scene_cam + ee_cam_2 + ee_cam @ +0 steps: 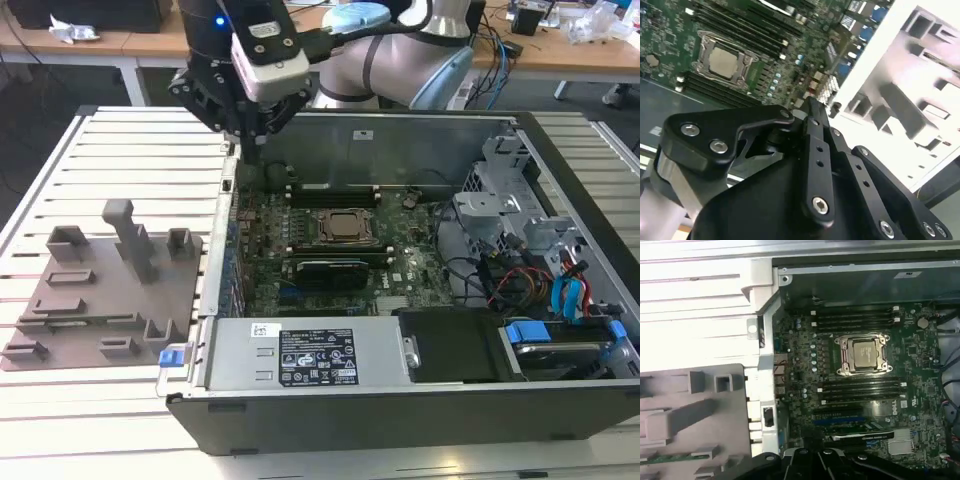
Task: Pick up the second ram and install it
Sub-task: 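Reach for the second ram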
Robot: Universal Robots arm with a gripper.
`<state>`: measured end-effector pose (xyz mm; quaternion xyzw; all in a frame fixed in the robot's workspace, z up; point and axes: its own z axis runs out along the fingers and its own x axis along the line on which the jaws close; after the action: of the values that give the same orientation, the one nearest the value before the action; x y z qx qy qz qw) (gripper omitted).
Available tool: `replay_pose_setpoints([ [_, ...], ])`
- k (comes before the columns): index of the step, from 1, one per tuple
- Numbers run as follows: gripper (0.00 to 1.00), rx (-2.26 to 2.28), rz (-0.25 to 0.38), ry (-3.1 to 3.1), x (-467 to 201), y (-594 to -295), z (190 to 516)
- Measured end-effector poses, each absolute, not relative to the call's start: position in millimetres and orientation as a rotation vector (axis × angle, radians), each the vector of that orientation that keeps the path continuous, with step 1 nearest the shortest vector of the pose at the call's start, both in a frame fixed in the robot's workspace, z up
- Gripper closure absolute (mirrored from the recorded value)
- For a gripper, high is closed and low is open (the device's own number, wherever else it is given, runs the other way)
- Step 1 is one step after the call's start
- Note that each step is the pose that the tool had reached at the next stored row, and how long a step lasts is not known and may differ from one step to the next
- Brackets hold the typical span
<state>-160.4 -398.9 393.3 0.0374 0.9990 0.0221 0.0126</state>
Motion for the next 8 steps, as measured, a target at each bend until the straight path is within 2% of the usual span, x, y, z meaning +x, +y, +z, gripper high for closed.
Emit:
replay_pose_setpoints([
  [8, 0.9, 0.117, 0.069, 3.111, -220, -399, 393],
])
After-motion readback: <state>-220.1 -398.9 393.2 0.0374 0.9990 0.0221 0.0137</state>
